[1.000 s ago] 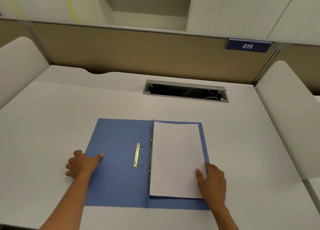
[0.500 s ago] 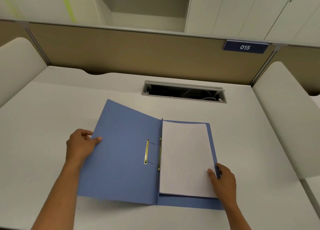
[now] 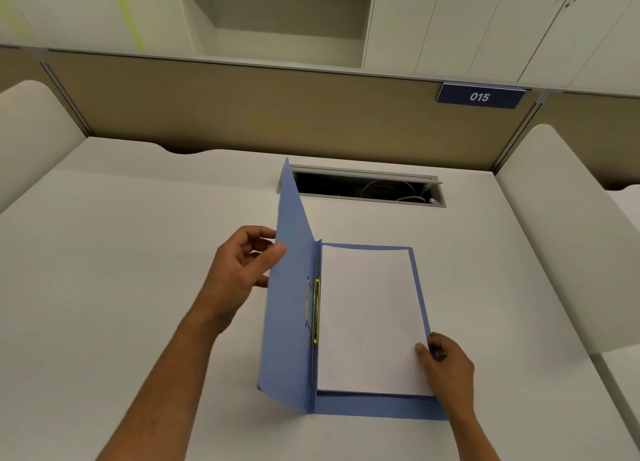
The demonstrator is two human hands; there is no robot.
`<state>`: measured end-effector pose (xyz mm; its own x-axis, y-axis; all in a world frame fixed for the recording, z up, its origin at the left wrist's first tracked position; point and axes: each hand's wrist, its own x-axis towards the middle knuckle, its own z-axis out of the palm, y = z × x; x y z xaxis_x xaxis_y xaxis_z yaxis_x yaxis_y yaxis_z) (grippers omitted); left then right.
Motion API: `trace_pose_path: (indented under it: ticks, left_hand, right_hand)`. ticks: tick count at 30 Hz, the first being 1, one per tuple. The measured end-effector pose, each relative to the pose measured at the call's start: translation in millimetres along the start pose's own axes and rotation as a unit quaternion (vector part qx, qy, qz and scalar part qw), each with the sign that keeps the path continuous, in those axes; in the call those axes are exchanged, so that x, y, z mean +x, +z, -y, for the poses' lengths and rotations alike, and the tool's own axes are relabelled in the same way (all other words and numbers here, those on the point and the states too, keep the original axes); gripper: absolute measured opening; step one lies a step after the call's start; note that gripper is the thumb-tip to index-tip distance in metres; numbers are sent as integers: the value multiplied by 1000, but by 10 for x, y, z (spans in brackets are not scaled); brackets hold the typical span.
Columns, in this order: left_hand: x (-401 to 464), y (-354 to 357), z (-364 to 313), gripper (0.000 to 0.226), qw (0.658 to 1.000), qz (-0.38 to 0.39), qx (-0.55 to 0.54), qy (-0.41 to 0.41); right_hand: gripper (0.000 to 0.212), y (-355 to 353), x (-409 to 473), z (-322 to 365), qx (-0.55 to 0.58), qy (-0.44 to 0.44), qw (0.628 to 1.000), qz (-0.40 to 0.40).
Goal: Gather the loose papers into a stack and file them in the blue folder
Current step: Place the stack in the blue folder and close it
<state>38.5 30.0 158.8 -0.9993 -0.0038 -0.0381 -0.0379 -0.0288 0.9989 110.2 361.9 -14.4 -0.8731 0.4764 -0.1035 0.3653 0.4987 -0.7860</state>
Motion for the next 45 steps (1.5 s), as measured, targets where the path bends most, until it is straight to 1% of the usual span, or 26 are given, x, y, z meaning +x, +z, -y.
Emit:
trace_pose_path:
  ticks: [3,7,11,12,13,15,17,20,22,23,24,26,28,29,32,37,39,42,45]
  left_hand:
    - [-9,179,34,45,999,39,1,15]
    - [-32,444,126,46,994,101,40,28]
    - [-55,681,396,41,983,142,115,12]
    - [-64,723,487,42,979,153,138,6]
    - [-77,760,580,44,974,163,158,-4]
    - [-107,806,772,47,964,176,195,-36]
    - [-123,829,958,50,953,174,239,-71]
    - [-151,846,1187,51,937,163,292,-104]
    - [-177,848,1300,53,928,154,315,-124]
    - [-188,848,1355,52,926,145,323,-130]
    - [-198,844,1410,51,925,131,333,-131]
    - [-217,834,1488,45,924,100,345,-127]
    - [-224,825,1549,41,931,62,335,-132]
    - [-224,819,1565,40,936,40,319,-142]
    - [-202,786,1554,41,949,-28,257,-181]
    - [-85,628,1543,42,951,-70,160,-256]
    - [-64,594,1550,41,950,-68,125,-277]
    - [-90,576,1568,44,951,-50,115,-283]
    - [-150,601,1581,49,955,-28,94,-281]
  right_hand:
    - [22,-23,-1,3,8,-4,1000,13]
    - [26,-36,8,-10,0,-8,1000,28]
    - [19,-58,5,12,9,-2,1000,22]
    - [21,-67,21,-13,19,6,999,28]
    - [28,-92,33,-27,27,24,998,47]
    - [46,-143,98,-88,60,51,993,91]
    - [55,-245,151,-75,138,90,979,121]
    - [53,-460,163,47,286,162,930,163]
    - [53,-568,165,62,329,186,907,185]
    - [52,-582,160,54,333,191,904,188]
    - [50,-575,147,69,326,193,906,188]
    - [43,-514,132,55,277,175,929,174]
    - [32,-436,112,19,213,120,960,135]
    - [32,-386,103,-18,184,92,971,119]
    - [38,-247,56,-131,111,21,987,112]
    - [52,-62,-33,-267,31,-58,996,59]
    - [58,35,-74,-315,-29,-73,996,48]
    - [55,148,-128,-348,-147,-112,982,34]
    - [62,169,-124,-372,-188,-132,973,32]
